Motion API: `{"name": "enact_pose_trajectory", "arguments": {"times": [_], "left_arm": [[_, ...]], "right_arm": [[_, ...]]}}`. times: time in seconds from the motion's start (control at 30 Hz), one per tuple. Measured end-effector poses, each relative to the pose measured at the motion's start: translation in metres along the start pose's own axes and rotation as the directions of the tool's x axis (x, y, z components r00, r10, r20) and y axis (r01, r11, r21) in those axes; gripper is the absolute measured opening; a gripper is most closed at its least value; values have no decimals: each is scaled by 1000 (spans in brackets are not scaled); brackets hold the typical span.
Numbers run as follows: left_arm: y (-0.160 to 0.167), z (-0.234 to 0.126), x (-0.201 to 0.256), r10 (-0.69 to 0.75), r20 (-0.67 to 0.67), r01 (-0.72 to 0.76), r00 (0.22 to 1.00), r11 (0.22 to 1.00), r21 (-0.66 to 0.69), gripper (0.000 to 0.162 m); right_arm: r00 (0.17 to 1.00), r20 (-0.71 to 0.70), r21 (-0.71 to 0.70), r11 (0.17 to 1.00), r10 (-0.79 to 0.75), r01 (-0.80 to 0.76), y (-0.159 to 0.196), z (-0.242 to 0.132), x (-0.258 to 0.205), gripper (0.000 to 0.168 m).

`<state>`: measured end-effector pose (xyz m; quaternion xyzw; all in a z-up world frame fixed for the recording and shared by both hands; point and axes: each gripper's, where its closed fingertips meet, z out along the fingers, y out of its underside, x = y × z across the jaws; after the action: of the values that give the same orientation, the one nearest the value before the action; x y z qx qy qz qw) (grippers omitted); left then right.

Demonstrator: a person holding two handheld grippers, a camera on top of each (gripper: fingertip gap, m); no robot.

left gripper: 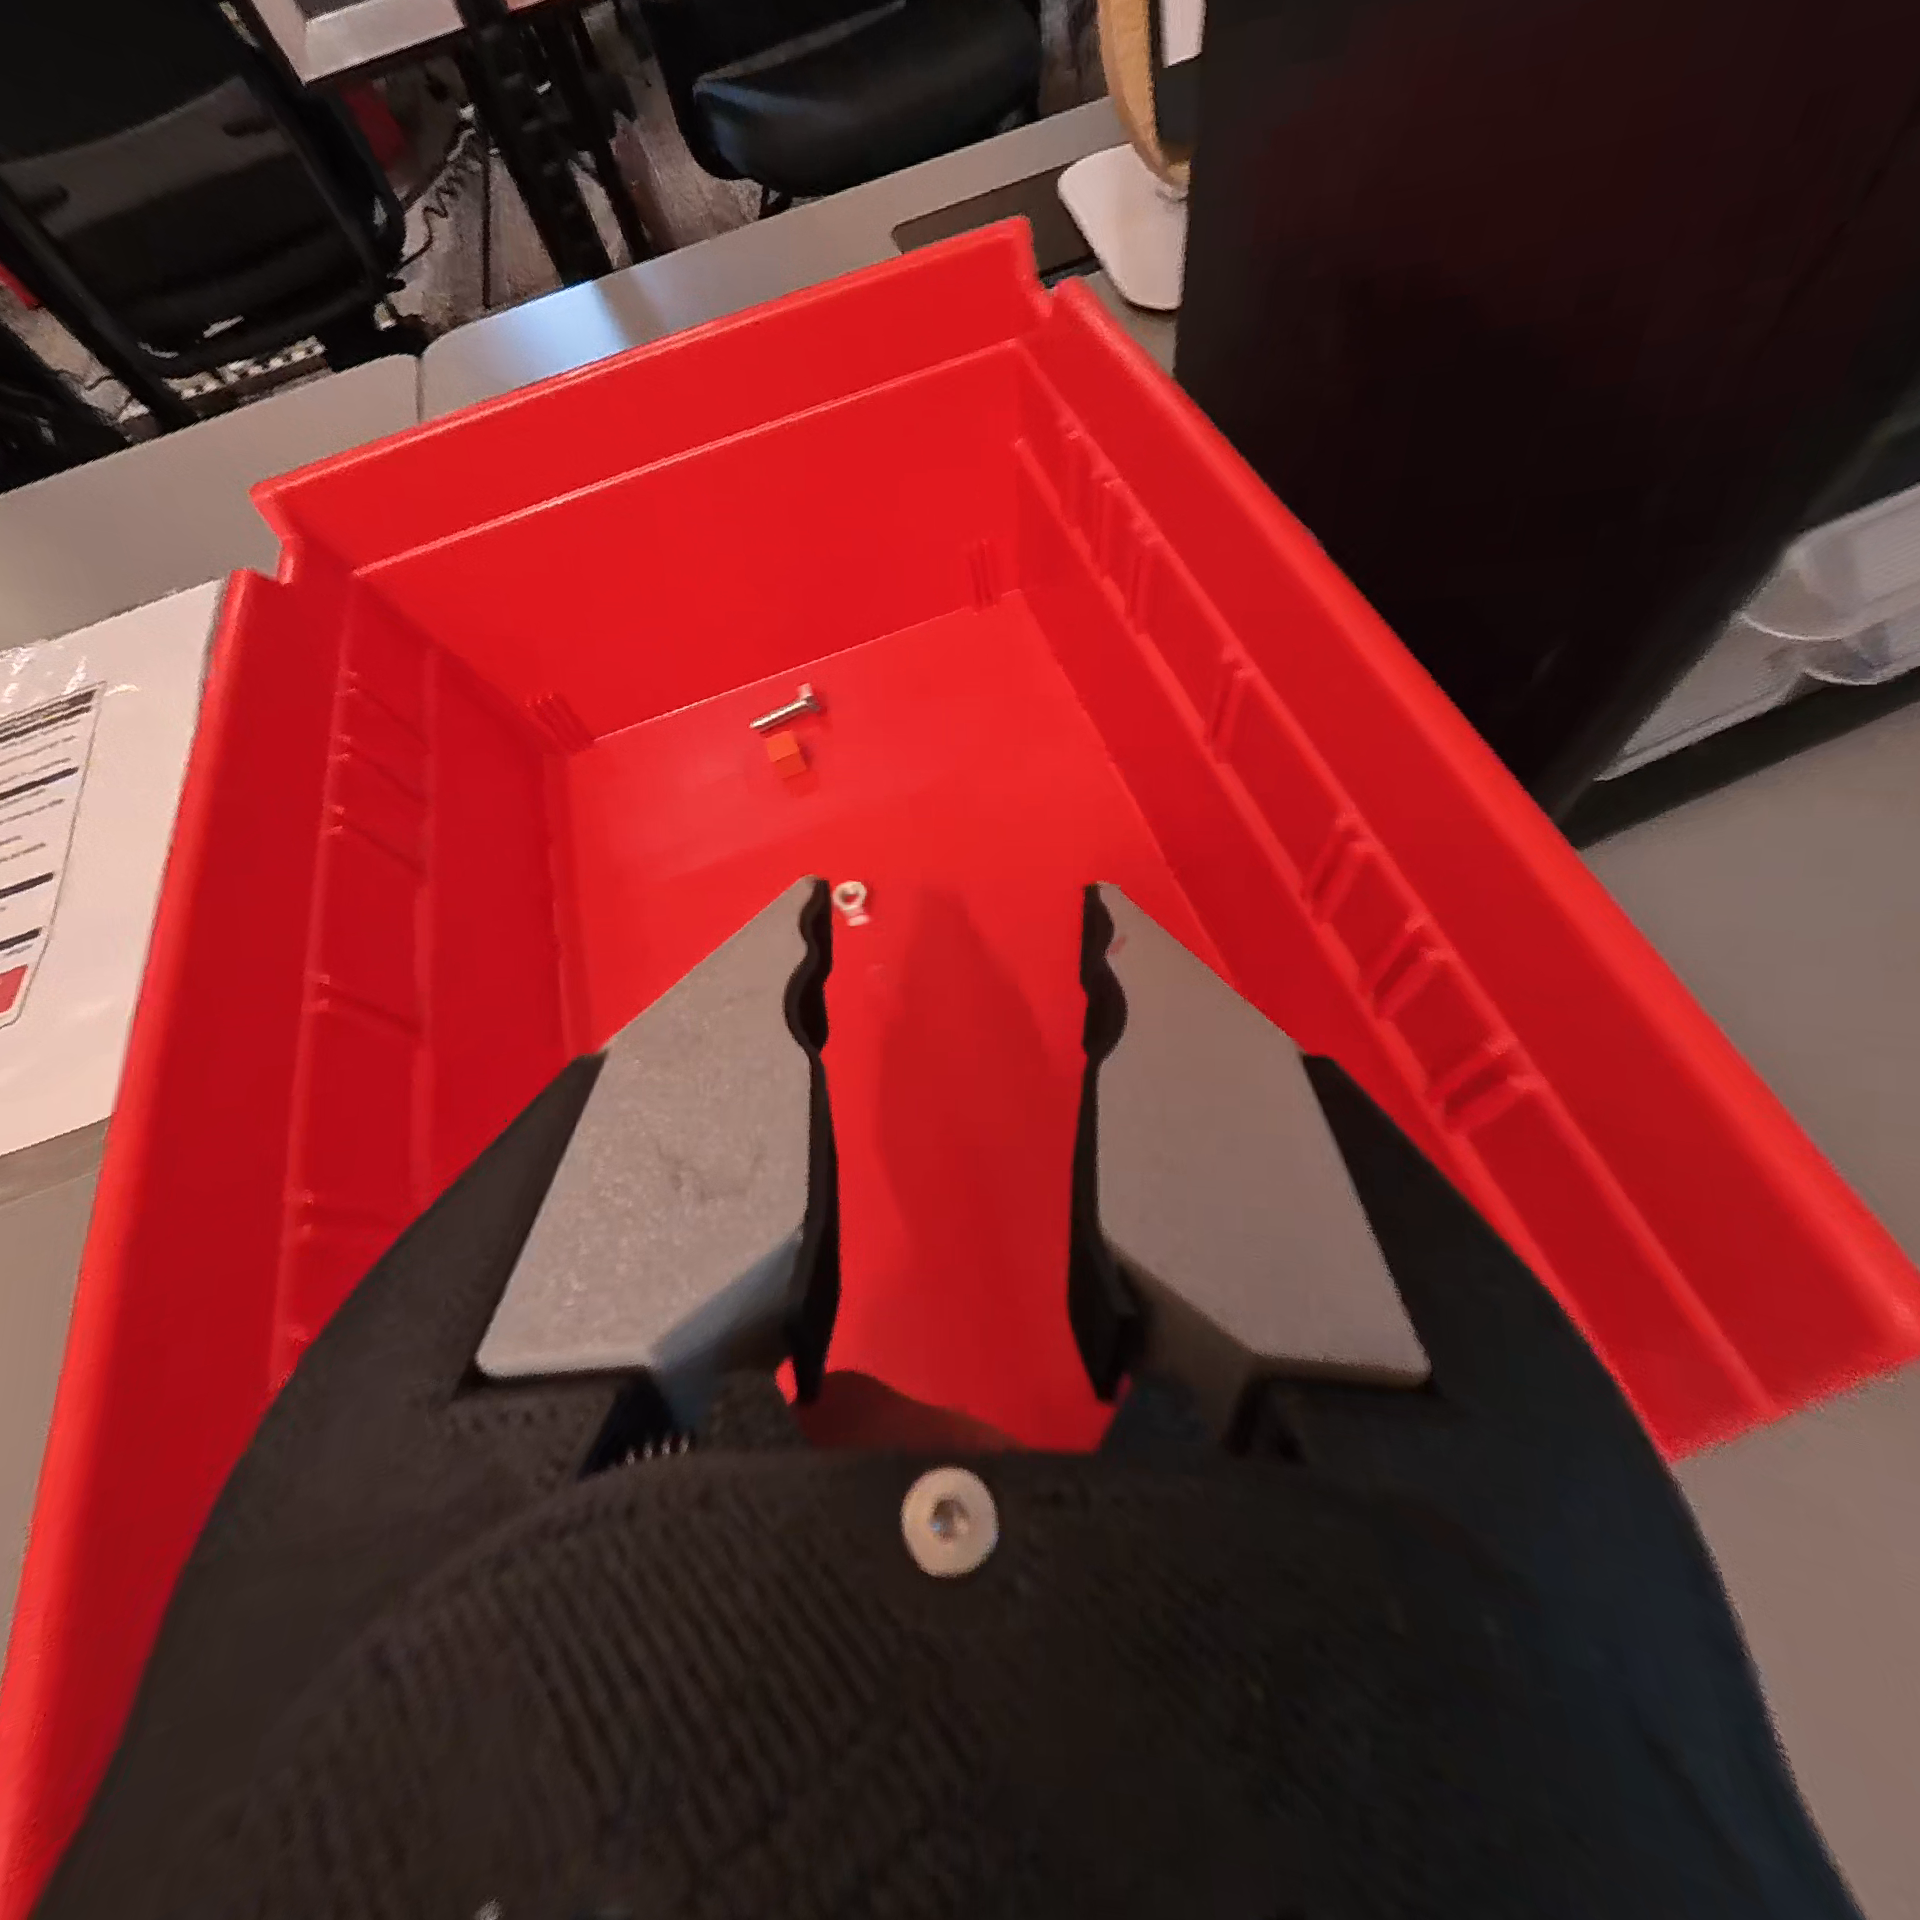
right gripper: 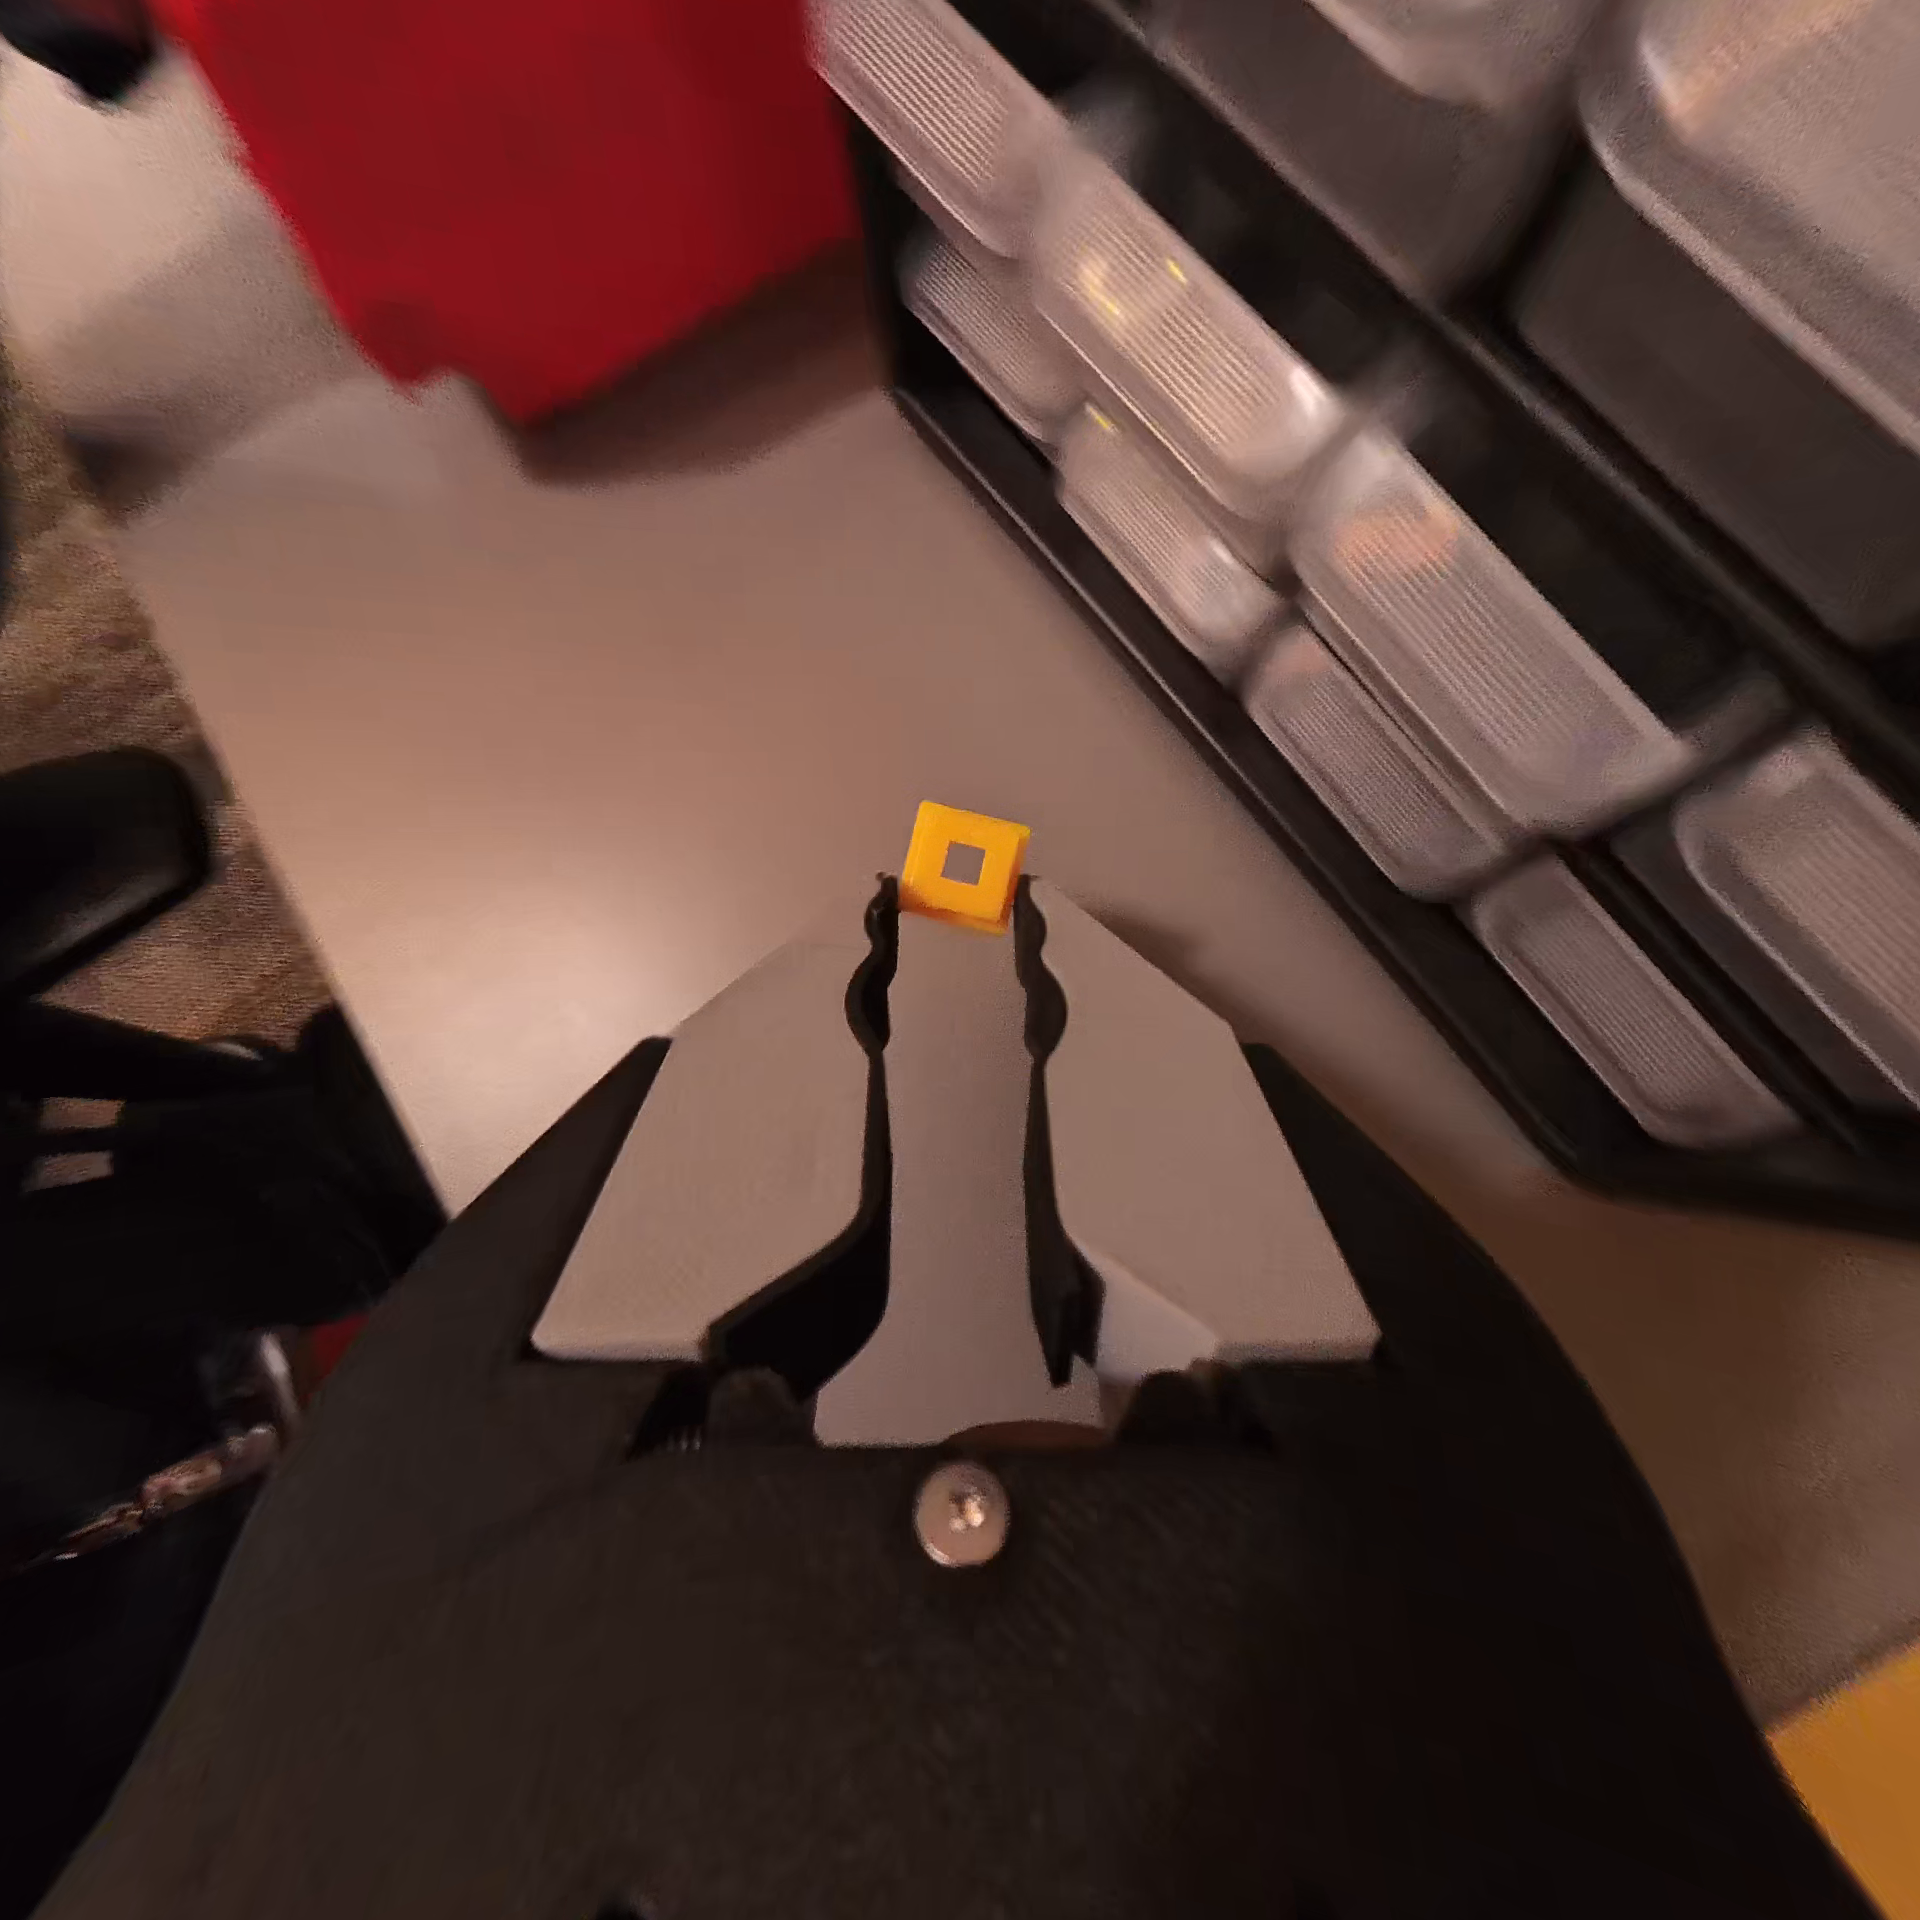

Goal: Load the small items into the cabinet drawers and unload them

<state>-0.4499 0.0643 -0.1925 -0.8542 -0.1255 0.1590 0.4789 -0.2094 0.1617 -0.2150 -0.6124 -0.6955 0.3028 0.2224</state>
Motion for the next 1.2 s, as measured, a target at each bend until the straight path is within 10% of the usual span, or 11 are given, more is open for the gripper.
{"name": "enact_pose_trajectory", "arguments": {"times": [0.13,0.3,0.63,1.2], "left_arm": [[-25,-40,45,27,-315,24,949,988,155,43],[-48,-135,124,313,-653,15,690,895,445,49],[-35,-161,174,657,-525,-194,541,705,683,47],[-43,-183,215,821,-334,-291,463,497,817,28]], "right_arm": [[989,41,125,983,-143,137,-56,-8,-53,19],[913,250,260,931,-322,257,-95,-27,-123,20],[862,397,226,944,-314,240,-87,-34,-146,20],[721,685,194,980,-110,-35,-76,-61,-160,18]]}}
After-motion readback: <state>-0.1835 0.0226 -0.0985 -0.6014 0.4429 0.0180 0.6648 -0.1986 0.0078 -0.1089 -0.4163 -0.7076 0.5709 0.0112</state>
